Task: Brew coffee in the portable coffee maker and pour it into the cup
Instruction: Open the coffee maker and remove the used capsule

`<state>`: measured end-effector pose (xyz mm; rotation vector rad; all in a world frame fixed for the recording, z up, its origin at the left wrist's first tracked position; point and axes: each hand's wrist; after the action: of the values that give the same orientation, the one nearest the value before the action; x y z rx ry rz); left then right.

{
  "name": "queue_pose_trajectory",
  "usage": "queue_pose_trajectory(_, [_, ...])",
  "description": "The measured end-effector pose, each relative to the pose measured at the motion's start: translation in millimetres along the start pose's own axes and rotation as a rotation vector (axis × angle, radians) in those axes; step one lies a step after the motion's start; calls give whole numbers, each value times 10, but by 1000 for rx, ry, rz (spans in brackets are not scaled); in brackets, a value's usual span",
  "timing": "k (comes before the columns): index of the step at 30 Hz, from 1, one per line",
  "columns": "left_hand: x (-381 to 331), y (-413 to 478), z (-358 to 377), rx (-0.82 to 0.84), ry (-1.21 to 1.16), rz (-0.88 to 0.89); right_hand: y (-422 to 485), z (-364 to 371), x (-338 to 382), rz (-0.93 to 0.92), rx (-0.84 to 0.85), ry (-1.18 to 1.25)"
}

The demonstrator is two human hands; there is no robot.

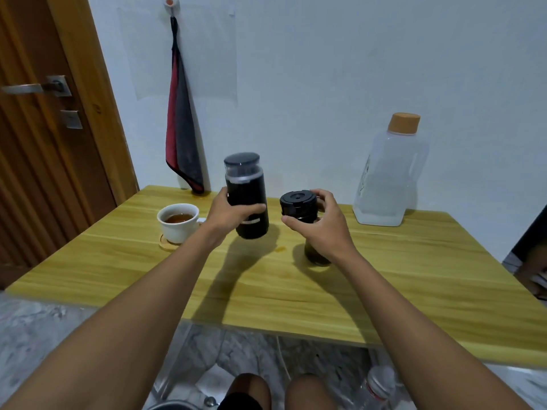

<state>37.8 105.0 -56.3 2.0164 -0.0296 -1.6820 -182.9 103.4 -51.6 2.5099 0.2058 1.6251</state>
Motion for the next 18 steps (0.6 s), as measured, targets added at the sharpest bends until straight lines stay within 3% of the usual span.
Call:
queue_pose_trajectory(7, [411, -162, 98, 92, 25, -74, 7, -42, -14, 13, 29, 27])
queue_pose_trajectory(18, [332, -103, 32, 232, 154, -74, -157, 21, 7, 12, -8, 0])
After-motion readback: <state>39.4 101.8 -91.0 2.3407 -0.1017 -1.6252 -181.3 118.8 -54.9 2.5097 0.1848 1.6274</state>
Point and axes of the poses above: each hand's wrist, its own y-axis towards the middle knuckle, its own z-axis out of the palm, x = y × z, and after that the axes turned 15 degrees about z, right-handed
